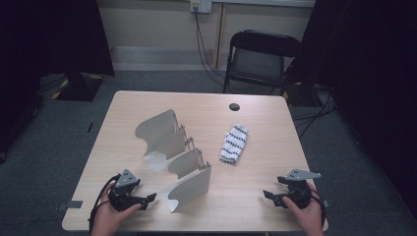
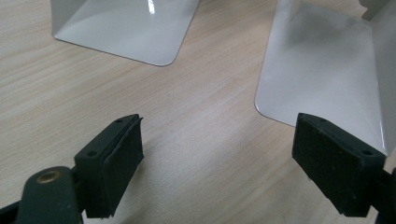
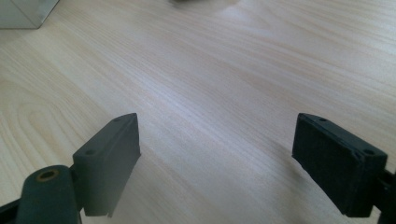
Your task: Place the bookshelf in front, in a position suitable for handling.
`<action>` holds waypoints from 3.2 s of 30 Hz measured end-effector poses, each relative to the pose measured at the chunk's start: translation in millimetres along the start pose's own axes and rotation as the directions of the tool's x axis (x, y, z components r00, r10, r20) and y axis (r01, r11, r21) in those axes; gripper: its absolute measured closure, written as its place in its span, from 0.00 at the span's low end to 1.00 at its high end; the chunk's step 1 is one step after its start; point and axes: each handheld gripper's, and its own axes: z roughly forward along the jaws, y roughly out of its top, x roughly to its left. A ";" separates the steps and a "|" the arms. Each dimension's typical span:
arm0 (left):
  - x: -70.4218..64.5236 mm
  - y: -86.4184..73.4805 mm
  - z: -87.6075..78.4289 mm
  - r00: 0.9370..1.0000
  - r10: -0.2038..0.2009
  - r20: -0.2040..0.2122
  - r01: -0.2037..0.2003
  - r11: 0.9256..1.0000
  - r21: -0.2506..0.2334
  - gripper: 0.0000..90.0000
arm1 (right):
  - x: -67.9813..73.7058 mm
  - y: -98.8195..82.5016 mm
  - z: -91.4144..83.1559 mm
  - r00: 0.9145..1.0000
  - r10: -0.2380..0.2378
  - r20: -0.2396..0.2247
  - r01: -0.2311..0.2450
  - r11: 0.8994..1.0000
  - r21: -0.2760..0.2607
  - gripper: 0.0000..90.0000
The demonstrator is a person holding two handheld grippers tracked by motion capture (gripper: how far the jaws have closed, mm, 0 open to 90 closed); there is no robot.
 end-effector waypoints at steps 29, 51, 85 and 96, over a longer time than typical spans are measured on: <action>-6.0 7.8 -1.9 1.000 0.016 0.002 -0.016 1.000 -0.014 0.21 | 5.2 3.7 3.0 0.999 -0.036 0.003 0.036 0.999 0.019 0.17; -14.8 9.3 -0.2 0.997 0.071 0.024 -0.071 0.997 0.005 0.34 | 7.6 6.7 6.1 0.998 -0.057 -0.018 0.057 0.998 0.016 0.17; -18.1 7.7 -6.1 0.996 0.083 0.044 -0.084 0.996 0.006 0.43 | 17.8 48.4 39.5 0.988 -0.137 -0.066 0.141 0.988 0.055 0.28; -17.4 5.0 -8.5 0.996 0.078 0.035 -0.078 0.997 0.008 0.42 | 14.5 89.0 71.8 0.984 -0.163 -0.068 0.169 0.982 0.082 0.52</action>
